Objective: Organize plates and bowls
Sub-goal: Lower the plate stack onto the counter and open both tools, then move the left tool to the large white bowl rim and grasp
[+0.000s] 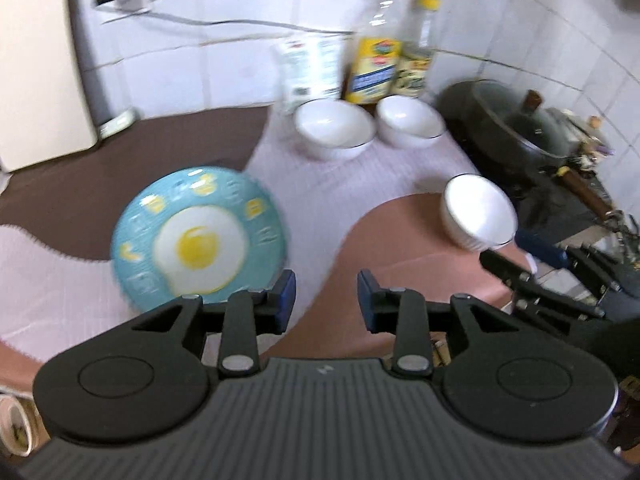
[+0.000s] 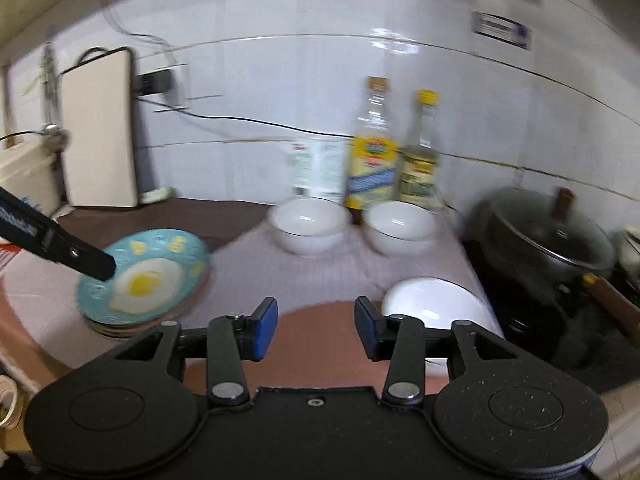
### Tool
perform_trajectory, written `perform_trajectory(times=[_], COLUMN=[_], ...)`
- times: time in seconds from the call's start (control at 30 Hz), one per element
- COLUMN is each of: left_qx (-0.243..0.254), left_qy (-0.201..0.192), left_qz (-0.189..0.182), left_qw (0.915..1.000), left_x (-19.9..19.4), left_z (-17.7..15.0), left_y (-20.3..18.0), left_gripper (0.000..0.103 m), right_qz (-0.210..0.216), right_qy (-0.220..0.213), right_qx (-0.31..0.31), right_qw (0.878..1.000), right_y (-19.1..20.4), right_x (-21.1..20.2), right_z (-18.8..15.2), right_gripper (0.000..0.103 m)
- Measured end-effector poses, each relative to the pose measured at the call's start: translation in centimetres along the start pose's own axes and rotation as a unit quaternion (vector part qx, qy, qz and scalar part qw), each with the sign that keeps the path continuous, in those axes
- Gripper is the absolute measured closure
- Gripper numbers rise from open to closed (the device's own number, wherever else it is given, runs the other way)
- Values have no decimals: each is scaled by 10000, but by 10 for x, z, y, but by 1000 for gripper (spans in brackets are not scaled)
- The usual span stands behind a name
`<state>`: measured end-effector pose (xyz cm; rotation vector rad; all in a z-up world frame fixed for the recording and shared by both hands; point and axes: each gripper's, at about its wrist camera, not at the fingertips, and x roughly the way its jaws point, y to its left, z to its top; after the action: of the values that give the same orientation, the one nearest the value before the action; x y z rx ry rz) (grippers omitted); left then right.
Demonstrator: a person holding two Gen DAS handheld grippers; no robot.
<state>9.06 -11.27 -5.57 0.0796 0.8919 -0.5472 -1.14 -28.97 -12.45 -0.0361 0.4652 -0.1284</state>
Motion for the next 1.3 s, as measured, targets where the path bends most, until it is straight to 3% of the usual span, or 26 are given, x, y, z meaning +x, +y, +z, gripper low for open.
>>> perform_trajectory(times=[0.13,0.3,0.6,0.73,0.97,1.17,1.3], left_qx=[31,-62,-22,17,148,58,-32], left_qy=[-138,-187,-313,-207,-8,267,446], left_qz=[-204,-422,-633,-721,-913,-921,-1011], left_qw=[9997,9989,9975,9972,9957,9954,9939], left_x=[17,47,103,130,173,201,211], left_z=[3,7,9,11,18,23,23], left_y=[-27,-50,-85,-100,-120,-122,-120], left_gripper=[63,62,55,51,50,57,70], right_qz=[-183,-100,-385,-533,-506,-371,-315], right_qy=[41,-47,58,55,-6,-80,-90], right_qx=[24,180,91,263,239,285,393], right_qw=[9998,9998,9992,9982,9984,9989,9987], right_y=[-27,-51,-69,-79,-87,-91,-91], right_x=[1,17,54,68,91,106,112], right_z=[-13,-29,-61,-73,-77,-74,-72], right_gripper=[48,40,29,14,11,10,10])
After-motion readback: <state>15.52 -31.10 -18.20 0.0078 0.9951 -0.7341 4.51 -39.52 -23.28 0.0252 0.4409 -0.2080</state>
